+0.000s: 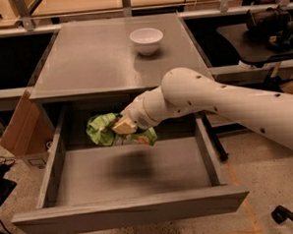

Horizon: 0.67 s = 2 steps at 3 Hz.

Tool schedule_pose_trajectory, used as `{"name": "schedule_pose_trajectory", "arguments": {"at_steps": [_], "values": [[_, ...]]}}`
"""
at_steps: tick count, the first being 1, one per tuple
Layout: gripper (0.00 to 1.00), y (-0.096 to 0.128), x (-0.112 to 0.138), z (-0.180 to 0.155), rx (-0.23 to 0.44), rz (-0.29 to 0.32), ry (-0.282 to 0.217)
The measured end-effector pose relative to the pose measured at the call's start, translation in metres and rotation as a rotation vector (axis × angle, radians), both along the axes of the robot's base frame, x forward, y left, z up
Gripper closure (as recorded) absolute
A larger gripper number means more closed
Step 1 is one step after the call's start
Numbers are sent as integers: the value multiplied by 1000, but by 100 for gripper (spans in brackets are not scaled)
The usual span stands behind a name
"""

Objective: Place green rice chip bag into top drawer

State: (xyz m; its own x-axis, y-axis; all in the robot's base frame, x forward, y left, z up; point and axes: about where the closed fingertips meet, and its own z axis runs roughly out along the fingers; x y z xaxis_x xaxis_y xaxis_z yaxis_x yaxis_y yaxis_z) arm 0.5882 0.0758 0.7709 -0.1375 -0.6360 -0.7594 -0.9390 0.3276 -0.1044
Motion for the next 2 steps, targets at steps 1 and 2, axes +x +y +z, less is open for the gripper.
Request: {"name": "schedule_pose_trajectory", "arguments": {"at_steps": [1,2], "values": [[82,2,-1,0,0,3,0],[51,4,-2,0,-1,7,1]]}}
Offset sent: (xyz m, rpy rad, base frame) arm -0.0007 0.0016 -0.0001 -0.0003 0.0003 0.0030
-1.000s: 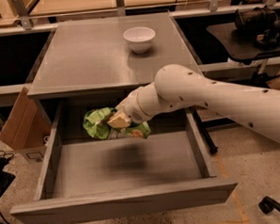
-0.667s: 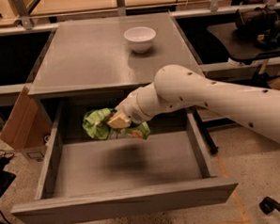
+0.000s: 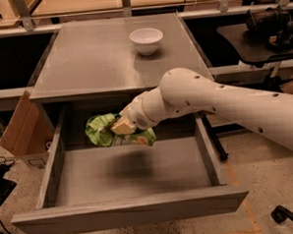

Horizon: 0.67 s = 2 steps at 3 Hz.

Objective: Place green rice chip bag into top drawer

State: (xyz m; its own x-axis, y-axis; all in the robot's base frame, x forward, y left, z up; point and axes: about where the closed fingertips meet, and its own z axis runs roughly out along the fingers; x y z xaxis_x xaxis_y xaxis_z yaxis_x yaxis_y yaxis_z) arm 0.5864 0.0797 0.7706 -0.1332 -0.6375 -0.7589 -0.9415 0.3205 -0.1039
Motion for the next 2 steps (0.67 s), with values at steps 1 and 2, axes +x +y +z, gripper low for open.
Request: {"name": "schedule_pose_trajectory", "arguments": {"at_steps": [1,2], "values": [[27,1,-1,0,0,3,0],[4,3,-1,0,-1,6,0]]}}
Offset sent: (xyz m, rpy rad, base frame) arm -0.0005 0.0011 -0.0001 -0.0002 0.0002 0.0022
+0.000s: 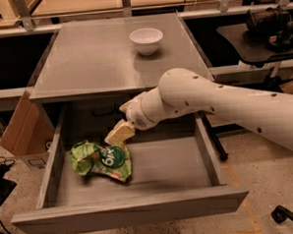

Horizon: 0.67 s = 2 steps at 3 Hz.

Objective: Place green rice chip bag into top drawer

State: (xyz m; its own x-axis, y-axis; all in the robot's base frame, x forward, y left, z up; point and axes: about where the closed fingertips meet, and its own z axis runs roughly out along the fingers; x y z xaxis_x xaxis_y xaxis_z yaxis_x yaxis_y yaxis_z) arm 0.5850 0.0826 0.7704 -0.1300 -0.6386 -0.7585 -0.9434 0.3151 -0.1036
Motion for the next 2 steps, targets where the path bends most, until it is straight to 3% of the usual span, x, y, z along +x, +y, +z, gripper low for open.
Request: {"name": "schedule_pose_trajectory", "arguments": {"at_steps": [2], "values": [[0,-6,-2,18,-9,33,-28]]}}
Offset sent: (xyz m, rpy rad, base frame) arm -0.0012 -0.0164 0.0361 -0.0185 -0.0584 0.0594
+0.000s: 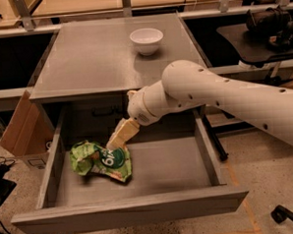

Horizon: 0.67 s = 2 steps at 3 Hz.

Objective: Place green rice chip bag into top drawer

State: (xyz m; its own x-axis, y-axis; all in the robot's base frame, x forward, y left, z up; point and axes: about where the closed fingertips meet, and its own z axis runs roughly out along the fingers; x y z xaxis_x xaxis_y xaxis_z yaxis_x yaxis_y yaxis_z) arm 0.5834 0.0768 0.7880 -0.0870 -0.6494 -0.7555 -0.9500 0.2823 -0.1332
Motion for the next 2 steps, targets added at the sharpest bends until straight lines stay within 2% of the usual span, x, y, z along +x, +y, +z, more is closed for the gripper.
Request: {"name": "schedule_pose_trajectory", "arguments": {"at_steps": [1,2], "values": [[0,-27,-3,69,-19,55,-113],[0,-76,-13,173,-112,146,-268]]}}
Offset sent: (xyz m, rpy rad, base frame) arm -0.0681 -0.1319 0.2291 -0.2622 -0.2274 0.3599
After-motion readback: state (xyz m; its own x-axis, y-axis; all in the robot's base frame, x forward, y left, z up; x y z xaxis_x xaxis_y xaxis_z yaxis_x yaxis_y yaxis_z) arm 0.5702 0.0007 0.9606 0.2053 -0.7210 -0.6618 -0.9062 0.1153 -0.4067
